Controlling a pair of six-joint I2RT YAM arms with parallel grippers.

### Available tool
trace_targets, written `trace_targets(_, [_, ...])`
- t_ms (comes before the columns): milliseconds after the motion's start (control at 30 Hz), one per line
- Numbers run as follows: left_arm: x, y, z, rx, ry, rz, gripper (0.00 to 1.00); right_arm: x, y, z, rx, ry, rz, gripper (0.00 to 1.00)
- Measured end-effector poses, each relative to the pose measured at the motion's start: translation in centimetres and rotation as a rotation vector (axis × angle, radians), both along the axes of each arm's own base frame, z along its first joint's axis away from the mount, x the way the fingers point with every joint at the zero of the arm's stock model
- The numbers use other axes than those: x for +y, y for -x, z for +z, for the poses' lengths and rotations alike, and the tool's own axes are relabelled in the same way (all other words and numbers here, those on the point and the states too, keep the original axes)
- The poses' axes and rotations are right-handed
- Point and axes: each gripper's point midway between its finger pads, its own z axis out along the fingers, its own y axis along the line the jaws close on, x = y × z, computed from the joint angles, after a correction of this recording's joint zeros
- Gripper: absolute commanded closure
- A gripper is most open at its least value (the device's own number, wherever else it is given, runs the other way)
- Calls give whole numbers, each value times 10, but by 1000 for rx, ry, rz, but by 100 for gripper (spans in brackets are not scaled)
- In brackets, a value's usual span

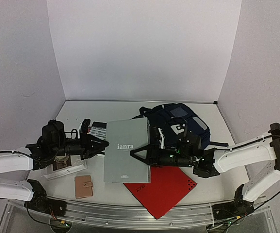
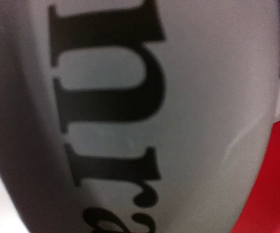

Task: Pack the student bag
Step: Pick up the book from the center of the board.

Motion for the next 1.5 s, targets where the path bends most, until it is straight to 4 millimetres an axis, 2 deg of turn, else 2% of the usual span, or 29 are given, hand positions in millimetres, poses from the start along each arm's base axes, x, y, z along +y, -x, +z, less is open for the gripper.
trace_targets(100, [0, 0, -1, -4, -12, -2, 24, -4, 2, 7, -11, -10, -2, 73])
trace_targets(167, [1, 1, -3, -10, -21, -3, 14, -7, 4, 12, -19, -18, -5, 73])
trace_targets(267, [2, 2, -3, -23, -30, -7, 8, -14, 4, 25, -35, -32, -18, 73])
trace_targets(400, [0, 8, -1, -52, -30, -48, 2, -18, 5, 32, -44, -32, -26, 73])
trace_targets(667, [-21, 27, 0, -76, -43, -197, 0, -17, 6, 38, -54, -44, -16, 73])
trace_targets(767, [-33, 32, 5, -94, -32, -247, 7, -15, 7, 45, -60, -57, -5, 73])
trace_targets(867, [-41, 35, 12, -120, -4, -277, 27, -14, 8, 47, -62, -60, 3, 71])
trace_targets(967, [-44, 36, 21, -146, 26, -282, 39, -14, 9, 46, -59, -54, 6, 69])
trace_targets(1067, [-45, 34, 28, -162, 53, -267, 57, -14, 9, 46, -60, -56, 2, 62])
trace_targets(1167, [-43, 32, 32, -178, 68, -246, 70, -16, 3, 41, -53, -34, -30, 53])
trace_targets(1267, [-40, 28, 28, -149, 50, -203, 77, -18, -4, 34, -61, 28, -68, 39])
trace_targets(1433, [-32, 10, 20, -84, -15, -103, 79, -26, -23, 28, -105, 180, -150, 8])
trace_targets(1500, [-24, -3, 19, -55, -30, -54, 79, -33, -34, 31, -132, 236, -194, 2])
